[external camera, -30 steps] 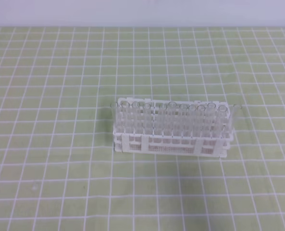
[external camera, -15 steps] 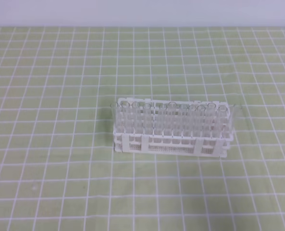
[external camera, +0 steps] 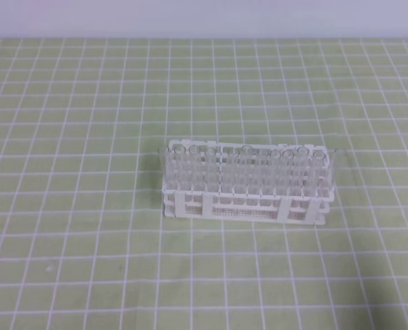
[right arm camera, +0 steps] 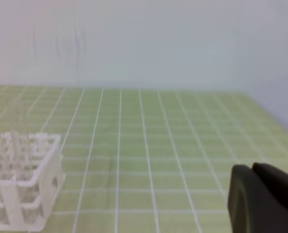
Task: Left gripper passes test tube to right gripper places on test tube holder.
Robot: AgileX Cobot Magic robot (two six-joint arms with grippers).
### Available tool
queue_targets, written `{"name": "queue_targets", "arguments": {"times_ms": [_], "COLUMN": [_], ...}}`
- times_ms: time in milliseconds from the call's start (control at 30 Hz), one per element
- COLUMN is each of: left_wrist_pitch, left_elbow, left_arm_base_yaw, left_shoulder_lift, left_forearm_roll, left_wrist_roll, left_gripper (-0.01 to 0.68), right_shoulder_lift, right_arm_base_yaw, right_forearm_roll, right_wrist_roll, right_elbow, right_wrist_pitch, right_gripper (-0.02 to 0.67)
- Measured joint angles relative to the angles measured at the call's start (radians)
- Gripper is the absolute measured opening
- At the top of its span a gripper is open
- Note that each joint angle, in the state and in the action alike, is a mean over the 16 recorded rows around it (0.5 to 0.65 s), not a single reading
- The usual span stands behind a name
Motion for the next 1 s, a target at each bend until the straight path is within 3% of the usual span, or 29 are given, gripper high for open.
{"name": "queue_targets", "arguments": {"times_ms": [467,1000], "left_wrist_pitch": [0.001,0.000], "left_elbow": [0.000,0.000], "left_arm_base_yaw": [0.000,0.000], "left_shoulder_lift": [-0.002,-0.001], "left_forearm_roll": [-0.001,0.000], "left_wrist_roll": [0.000,0.000], "left_gripper": [-0.002,-0.002], "right_shoulder_lift": [-0.058,-0.062], "right_arm_base_yaw": [0.013,0.014], "right_forearm_roll": [0.047,0.027], "right_wrist_roll": [-0.002,-0.005], "right_elbow": [0.032,0.032], "right_wrist_pitch": [0.176,0.188], "right_gripper": [-0.015,-0.015]}}
